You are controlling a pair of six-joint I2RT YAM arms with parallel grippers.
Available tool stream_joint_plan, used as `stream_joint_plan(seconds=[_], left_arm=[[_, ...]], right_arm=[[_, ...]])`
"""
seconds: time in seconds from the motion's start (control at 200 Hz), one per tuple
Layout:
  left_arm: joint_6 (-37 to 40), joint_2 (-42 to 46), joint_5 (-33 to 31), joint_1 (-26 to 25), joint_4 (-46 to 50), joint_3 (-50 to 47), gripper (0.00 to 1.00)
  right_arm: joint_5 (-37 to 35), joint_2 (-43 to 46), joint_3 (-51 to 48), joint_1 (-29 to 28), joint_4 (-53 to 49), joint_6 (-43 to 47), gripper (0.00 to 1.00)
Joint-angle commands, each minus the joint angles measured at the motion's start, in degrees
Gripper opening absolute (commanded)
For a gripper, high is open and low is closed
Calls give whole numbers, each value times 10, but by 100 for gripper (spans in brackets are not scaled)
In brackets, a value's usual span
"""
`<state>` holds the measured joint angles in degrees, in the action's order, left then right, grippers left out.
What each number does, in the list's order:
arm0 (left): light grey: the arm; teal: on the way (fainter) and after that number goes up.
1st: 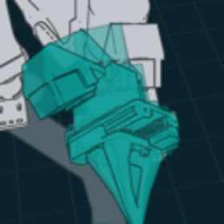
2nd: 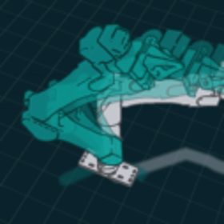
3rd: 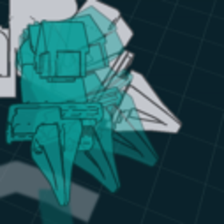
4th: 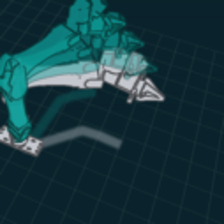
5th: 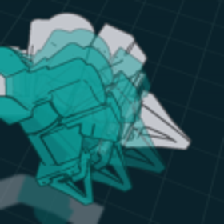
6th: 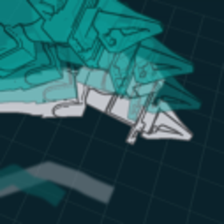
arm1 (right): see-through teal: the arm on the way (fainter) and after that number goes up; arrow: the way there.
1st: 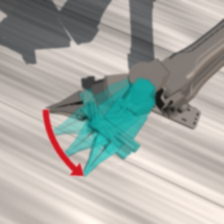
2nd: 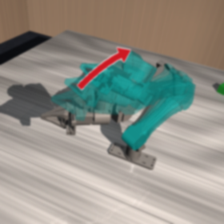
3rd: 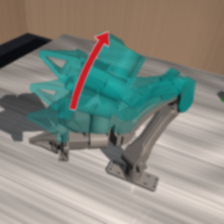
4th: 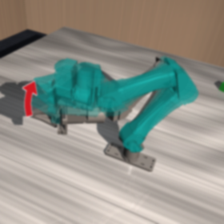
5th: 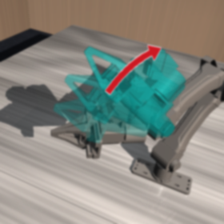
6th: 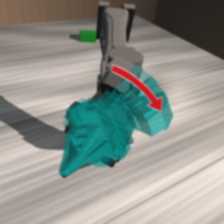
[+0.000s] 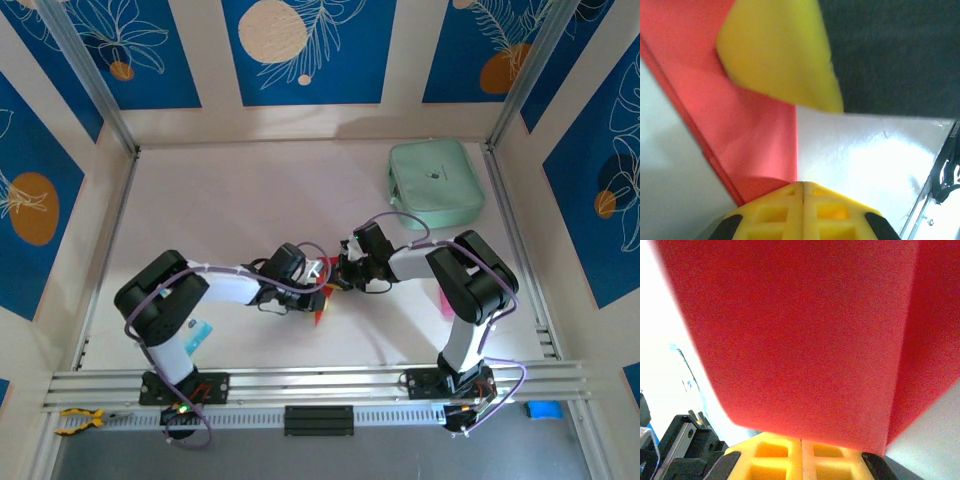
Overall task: Fold a paper plane with a square sheet of paper (pick it up from the middle)
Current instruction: Fold the wing for the fifth time at the center of the table.
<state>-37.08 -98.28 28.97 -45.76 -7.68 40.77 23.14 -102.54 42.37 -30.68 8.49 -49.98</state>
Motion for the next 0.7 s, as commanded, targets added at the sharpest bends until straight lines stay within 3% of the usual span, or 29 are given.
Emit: stream_joint_plan(seconds=[0.0, 0.23, 0.46, 0.695], left_arm=[[15, 11, 36, -4, 96, -29, 1], [43, 42, 18, -21, 175, -21, 3], [38, 75, 1, -51, 186, -30, 3], [35, 160, -47, -40, 176, -17, 1]], right_arm=[[-60, -19, -26, 10, -79, -5, 6], [-62, -15, -27, 10, -82, -6, 7], [-63, -13, -27, 8, -84, -6, 6], [-61, -12, -27, 8, -81, -11, 6]])
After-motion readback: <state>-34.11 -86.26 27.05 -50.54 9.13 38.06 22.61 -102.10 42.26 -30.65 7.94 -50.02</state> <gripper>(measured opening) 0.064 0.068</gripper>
